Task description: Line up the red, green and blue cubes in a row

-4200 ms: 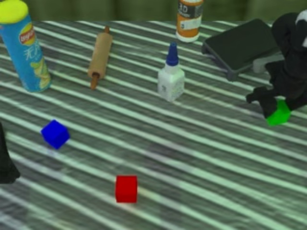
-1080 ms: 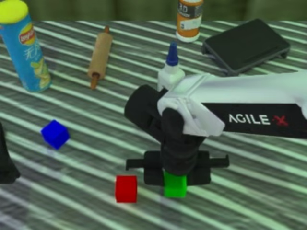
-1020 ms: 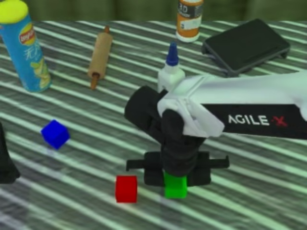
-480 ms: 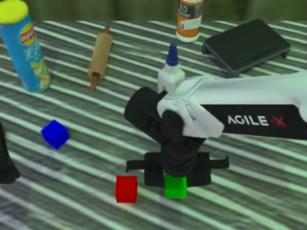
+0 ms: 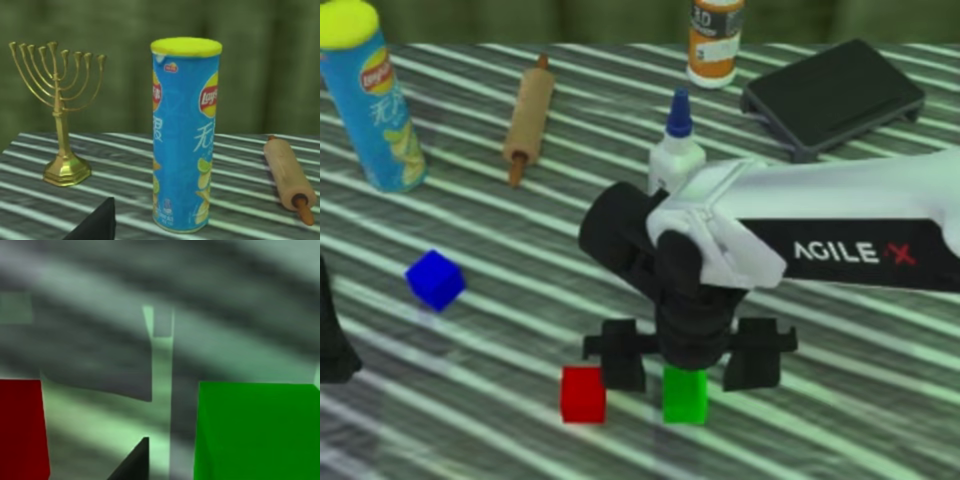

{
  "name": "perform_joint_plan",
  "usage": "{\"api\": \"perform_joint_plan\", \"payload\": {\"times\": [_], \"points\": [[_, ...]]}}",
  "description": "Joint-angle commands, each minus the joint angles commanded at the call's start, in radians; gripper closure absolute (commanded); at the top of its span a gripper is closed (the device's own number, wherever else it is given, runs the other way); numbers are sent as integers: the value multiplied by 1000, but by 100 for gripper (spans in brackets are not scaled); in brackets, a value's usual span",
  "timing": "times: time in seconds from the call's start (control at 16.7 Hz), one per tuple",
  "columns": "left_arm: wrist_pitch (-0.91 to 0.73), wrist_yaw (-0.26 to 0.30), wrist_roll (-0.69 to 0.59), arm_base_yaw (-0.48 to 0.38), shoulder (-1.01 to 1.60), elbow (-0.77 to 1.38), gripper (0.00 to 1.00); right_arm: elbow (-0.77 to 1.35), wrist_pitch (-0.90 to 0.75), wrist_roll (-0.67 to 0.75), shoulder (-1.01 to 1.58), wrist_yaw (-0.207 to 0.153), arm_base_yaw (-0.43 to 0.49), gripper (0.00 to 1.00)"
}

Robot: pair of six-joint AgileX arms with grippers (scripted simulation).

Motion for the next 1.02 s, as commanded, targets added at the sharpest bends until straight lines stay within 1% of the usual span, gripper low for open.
{"api": "perform_joint_plan", "payload": {"times": [0.6,0.9,1.02], "points": [[0,0,0,0,0,0,0,15,-17,2,-6,-2,1,0],[0,0,0,0,0,0,0,124,-199,3,-66,-2,11,0],[0,0,0,0,0,0,0,153,-242,3,-88,-1,12,0]]}}
